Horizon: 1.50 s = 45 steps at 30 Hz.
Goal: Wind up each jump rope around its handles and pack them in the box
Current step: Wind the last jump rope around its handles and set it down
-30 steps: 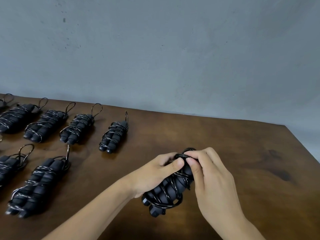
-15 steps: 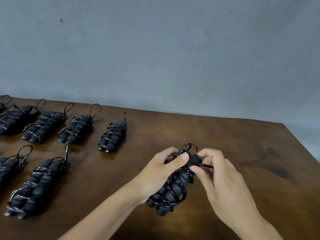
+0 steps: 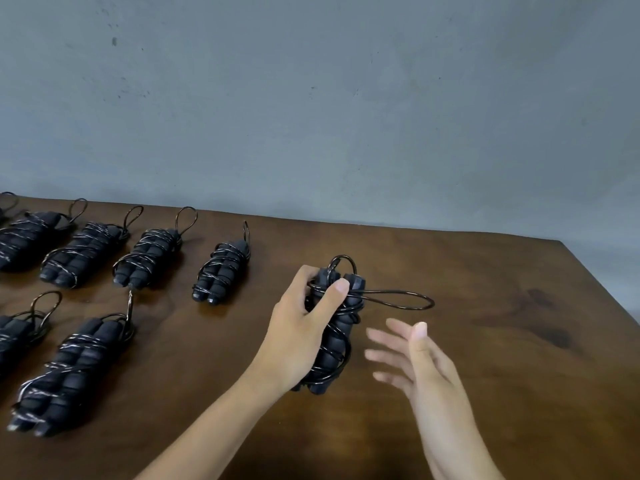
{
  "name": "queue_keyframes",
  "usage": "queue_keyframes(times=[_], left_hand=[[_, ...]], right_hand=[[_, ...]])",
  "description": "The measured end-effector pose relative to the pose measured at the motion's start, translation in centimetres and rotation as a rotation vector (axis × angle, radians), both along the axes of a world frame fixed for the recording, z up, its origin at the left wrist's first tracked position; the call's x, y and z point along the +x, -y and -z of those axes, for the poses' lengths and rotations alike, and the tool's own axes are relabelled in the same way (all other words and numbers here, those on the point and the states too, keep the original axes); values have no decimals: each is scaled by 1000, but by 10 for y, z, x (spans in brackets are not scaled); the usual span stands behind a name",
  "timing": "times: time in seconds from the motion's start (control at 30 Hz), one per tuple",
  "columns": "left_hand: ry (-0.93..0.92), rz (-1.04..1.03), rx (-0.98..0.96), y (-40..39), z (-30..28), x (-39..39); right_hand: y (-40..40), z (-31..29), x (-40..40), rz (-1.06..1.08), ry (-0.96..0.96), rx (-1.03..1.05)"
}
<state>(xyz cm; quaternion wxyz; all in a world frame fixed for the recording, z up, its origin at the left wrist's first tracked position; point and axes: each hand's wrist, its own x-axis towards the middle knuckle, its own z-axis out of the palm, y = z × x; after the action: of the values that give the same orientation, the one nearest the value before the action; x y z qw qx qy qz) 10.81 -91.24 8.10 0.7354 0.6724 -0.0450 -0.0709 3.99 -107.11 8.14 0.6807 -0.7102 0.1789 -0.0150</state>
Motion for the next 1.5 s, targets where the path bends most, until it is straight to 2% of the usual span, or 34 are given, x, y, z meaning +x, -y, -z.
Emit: queue_keyframes(times=[0.23, 0.4, 0.53, 0.77, 0.87, 0.93, 1.23, 1.5], left_hand=[[120, -33, 204, 16, 7, -12], [102, -72, 247, 14, 11, -14], [44, -60, 198, 15, 12, -18], [72, -72, 237, 13, 16, -22], [172, -124, 368, 10, 16, -21], [217, -143, 401, 8, 18, -21], [234, -153, 381, 9, 17, -25], [301, 73, 613, 5, 7, -22]], right_hand=[[-16, -20, 9, 266, 241, 314], [-16, -17, 10, 238, 281, 276], [-14, -10, 15, 295, 285, 227], [-4, -13, 14, 210, 412, -265], [5, -12, 12, 58, 523, -662], [8, -13, 14, -35, 553, -844], [17, -27, 22, -233, 503, -1264], [30, -23, 28, -215, 652, -1378]])
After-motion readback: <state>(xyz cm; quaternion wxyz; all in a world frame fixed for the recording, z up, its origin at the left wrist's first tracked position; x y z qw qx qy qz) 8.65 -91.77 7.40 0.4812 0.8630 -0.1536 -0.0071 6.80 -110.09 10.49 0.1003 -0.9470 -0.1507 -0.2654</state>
